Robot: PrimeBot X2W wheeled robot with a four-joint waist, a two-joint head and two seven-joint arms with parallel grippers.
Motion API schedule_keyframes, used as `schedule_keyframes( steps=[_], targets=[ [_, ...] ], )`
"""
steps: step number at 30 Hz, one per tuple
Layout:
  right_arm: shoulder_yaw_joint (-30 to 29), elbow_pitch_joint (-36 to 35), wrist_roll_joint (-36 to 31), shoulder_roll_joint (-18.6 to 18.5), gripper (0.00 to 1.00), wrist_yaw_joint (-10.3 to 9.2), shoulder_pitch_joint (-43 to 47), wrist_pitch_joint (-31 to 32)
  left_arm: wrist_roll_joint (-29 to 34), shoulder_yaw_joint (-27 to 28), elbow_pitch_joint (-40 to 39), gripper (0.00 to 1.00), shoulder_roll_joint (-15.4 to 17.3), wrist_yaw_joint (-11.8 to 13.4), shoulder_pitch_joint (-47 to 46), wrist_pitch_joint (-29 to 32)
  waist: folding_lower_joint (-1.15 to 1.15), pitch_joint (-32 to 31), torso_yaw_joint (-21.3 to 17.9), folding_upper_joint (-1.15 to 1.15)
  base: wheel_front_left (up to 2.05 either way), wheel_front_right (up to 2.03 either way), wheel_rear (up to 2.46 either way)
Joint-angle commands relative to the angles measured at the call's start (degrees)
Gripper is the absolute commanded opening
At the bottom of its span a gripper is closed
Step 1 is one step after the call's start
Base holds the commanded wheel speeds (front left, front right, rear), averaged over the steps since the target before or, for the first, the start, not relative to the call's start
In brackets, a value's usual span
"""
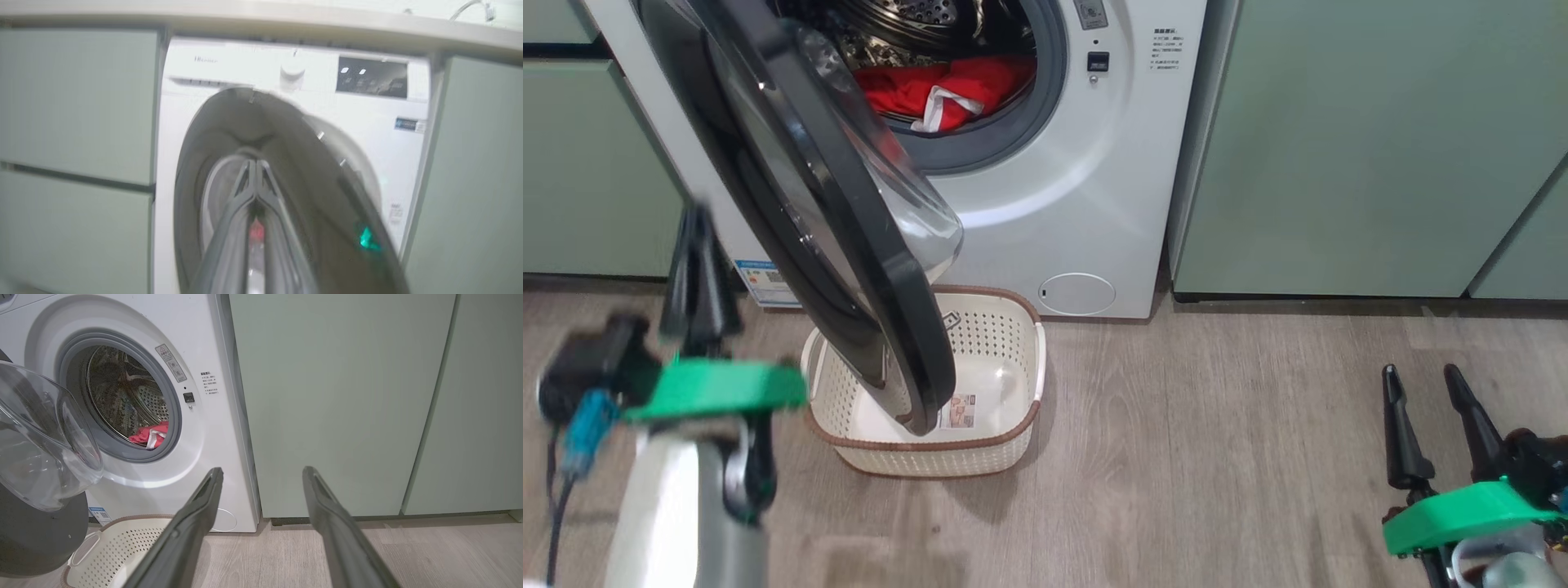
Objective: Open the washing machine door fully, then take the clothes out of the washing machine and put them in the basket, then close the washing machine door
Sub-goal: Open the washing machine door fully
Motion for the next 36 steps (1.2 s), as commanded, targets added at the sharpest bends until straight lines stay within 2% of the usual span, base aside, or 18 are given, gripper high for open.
schedule_keyframes(
  steps=[1, 6, 12, 17, 21, 27, 28, 36],
  targets=[
    [0.82, -1.38, -0.17, -0.51, 1.00, 0.37, -0.80, -0.53, -0.33, -0.23, -4.56, 0.00, 0.75, 0.58, -4.60, 0.92, 0.00, 0.00, 0.01, 0.00, 0.00, 0.00, 0.00],
    [1.19, -1.21, -0.05, -0.44, 1.00, 0.37, -0.86, -0.53, -0.35, -8.58, -13.36, 0.00, 0.75, 2.08, -10.00, 5.93, 0.00, 0.13, -0.25, 0.00, 0.00, 0.00, 0.00],
    [1.73, -1.10, 0.23, -0.49, 1.00, 0.37, -1.07, -0.53, -2.49, -24.71, -18.41, 0.00, 0.75, 4.37, -13.20, 10.35, 0.00, 0.55, -0.82, 0.00, 0.00, 0.00, 0.00],
    [2.07, -1.05, 0.37, -0.67, 1.00, 0.37, -1.56, -0.53, -5.39, -38.50, -16.00, 0.00, 0.75, 6.52, -14.27, 10.60, 0.00, 1.27, -1.37, 0.00, 0.00, 0.00, 0.00],
    [2.33, -1.17, 0.44, -0.75, 1.00, 0.37, -1.92, -0.53, -6.06, -45.58, -9.77, 0.00, 0.75, 8.11, -13.69, 8.90, 0.00, 1.88, -1.98, 0.00, 0.00, 0.00, 0.00],
    [2.24, -1.27, 0.48, -1.11, 1.00, 0.37, -1.93, -0.53, -10.01, -48.52, 4.59, 0.00, 0.75, 9.57, -10.98, 4.65, 0.00, 2.67, -2.65, 0.00, 0.00, 0.00, 0.00],
    [2.24, -1.27, 0.48, -1.11, 1.00, 0.37, -1.93, -0.53, -10.01, -48.52, 4.59, 0.00, 0.75, 9.57, -10.98, 4.65, 0.00, 2.67, -2.65, 0.00, 0.00, 0.00, 0.00],
    [2.23, -1.22, 0.44, -1.61, 1.00, 0.37, -2.01, -0.53, -13.00, -45.47, 20.86, 0.00, 0.75, 12.56, -11.21, 0.22, 0.00, 3.35, -2.60, 0.00, 0.00, 0.00, 0.00]
  ],
)
